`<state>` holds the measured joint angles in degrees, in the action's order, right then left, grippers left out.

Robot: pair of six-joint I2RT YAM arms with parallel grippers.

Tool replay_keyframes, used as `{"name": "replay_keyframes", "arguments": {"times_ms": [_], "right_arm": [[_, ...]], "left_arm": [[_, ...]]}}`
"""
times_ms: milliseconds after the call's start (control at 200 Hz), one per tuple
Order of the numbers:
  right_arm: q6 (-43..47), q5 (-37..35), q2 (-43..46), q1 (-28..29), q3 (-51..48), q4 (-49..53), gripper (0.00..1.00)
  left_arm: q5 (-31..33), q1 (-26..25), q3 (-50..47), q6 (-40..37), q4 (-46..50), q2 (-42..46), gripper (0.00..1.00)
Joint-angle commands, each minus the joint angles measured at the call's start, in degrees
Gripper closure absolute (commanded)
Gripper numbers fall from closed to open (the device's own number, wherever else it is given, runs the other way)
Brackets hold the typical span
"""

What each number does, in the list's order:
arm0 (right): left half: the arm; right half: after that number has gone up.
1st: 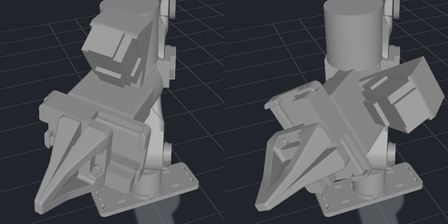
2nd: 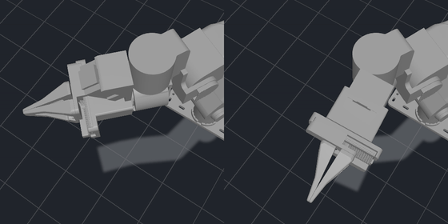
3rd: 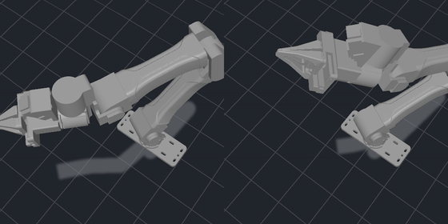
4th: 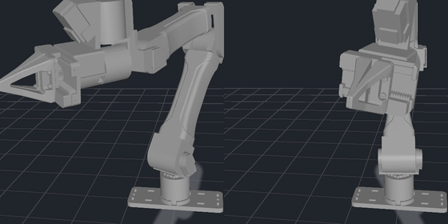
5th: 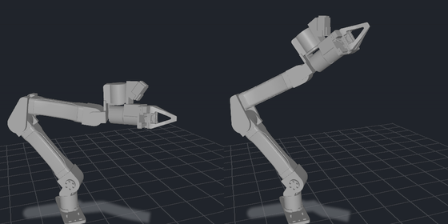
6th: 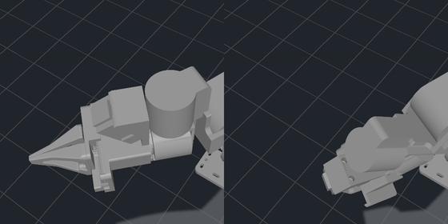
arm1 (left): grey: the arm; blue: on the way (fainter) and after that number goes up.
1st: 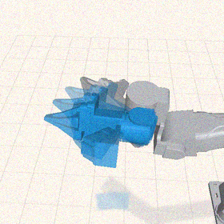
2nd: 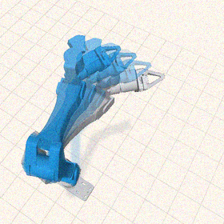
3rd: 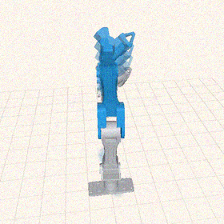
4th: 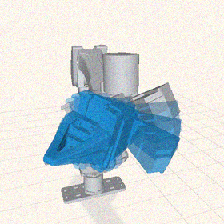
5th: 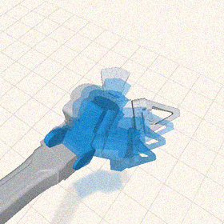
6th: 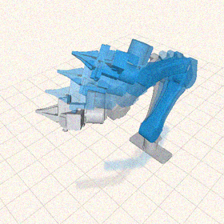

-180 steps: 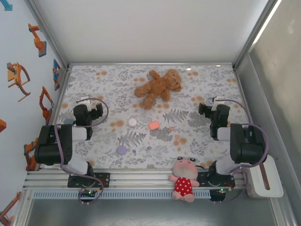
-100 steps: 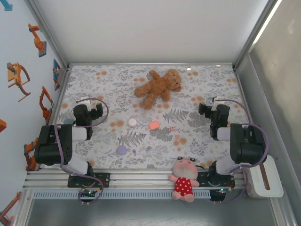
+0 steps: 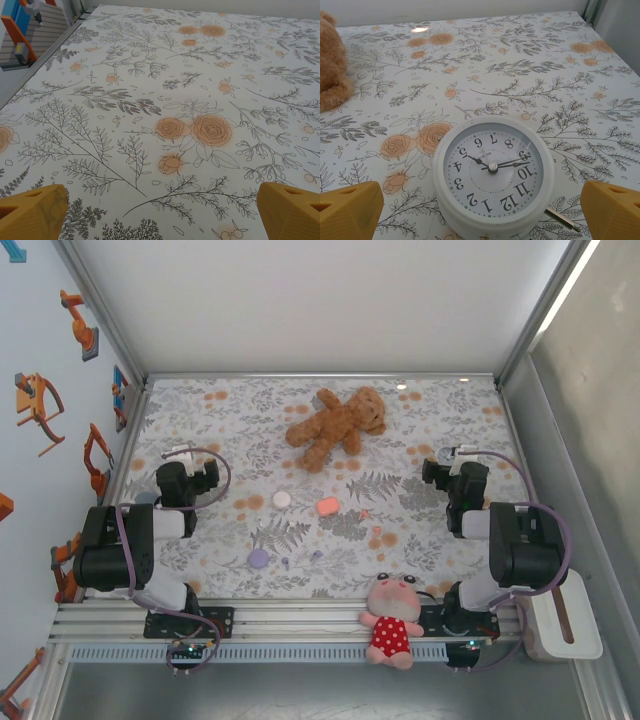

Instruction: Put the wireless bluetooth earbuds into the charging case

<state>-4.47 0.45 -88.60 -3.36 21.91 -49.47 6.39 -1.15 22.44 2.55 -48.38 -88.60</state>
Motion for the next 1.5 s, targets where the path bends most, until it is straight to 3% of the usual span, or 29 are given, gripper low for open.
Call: {"name": "replay_keyframes", "arguments": {"times_ms": [0, 150, 396, 601, 721, 821, 1037, 1142, 1302, 1402, 1497], "right_arm": [[-0.47, -0.71, 0.11, -0.11, 0.49, -0.14, 0.00], [-0.68, -0.95, 2.33, -0.14, 1.86, 3.61, 0.03], [-2.65, -2.90, 14.29, -0.15, 7.83, 24.78, 0.02], [-10.36, 0.77, 18.26, -0.10, 17.71, 46.49, 0.01], [-12.86, 7.28, 20.23, -0.10, 20.19, 52.11, 0.00], [-11.70, 15.21, 21.25, -0.08, 21.94, 55.75, 0.00], [-5.58, 30.05, 27.04, 0.43, 22.93, 59.04, 0.00], [-0.09, 34.42, 32.23, 2.25, 20.78, 57.56, 0.00], [11.62, 34.72, 39.66, 8.28, 18.41, 59.03, 0.00], [19.67, 34.04, 40.83, 12.69, 18.93, 62.74, 0.00], [28.88, 38.52, 39.32, 16.44, 19.40, 65.66, 0.01]], "left_arm": [[0.15, -0.41, 0.81, 0.22, -0.04, 0.17, 0.04], [-2.19, -1.00, 0.52, -1.36, 0.29, 1.51, 0.04], [4.33, -4.84, 1.38, -2.75, 12.32, 15.02, 0.04], [-0.29, -5.02, 5.69, 8.59, 28.91, 29.77, 0.04], [-2.55, -4.68, 11.87, 18.30, 45.61, 34.08, 0.04], [-8.85, -4.48, 14.63, 23.94, 54.39, 36.07, 0.04], [-20.45, -5.36, 10.81, 34.72, 56.61, 43.50, 0.04], [-21.62, -6.19, 8.32, 37.95, 57.74, 47.65, 0.04], [-22.17, -7.90, 5.32, 42.09, 59.63, 52.91, 0.04], [-21.53, -8.76, 2.73, 44.47, 59.33, 54.89, 0.04], [-20.22, -8.96, 0.57, 45.77, 58.53, 55.62, 0.04]]}}
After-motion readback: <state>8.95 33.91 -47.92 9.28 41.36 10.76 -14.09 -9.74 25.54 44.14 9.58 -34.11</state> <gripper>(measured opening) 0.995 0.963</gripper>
